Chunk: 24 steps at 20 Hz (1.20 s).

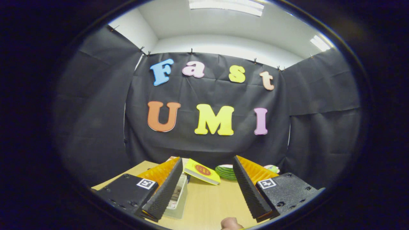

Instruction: Open the storage box then place both shoes into the box .Put the left shoe in first, then the right shoe, with the right side of both shoes facing outward in a uniform manner.

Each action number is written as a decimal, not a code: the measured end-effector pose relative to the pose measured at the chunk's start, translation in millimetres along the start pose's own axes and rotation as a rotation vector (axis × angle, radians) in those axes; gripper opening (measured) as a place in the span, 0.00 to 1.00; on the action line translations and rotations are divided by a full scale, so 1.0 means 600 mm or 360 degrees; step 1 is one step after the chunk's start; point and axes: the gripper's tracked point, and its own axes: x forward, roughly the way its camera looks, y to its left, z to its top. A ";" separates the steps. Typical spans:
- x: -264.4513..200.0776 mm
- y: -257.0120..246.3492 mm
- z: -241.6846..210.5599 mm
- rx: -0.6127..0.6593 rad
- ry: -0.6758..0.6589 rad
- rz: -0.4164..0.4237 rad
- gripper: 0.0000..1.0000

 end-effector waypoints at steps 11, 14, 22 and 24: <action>-0.085 -0.043 -0.036 0.0080 0.0024 -0.0031 1.00; -0.092 -0.050 -0.037 0.0072 0.0041 -0.0044 1.00; -0.113 -0.062 -0.030 0.0045 0.0100 -0.0037 1.00; -0.118 -0.066 -0.027 0.0045 0.0090 -0.0052 1.00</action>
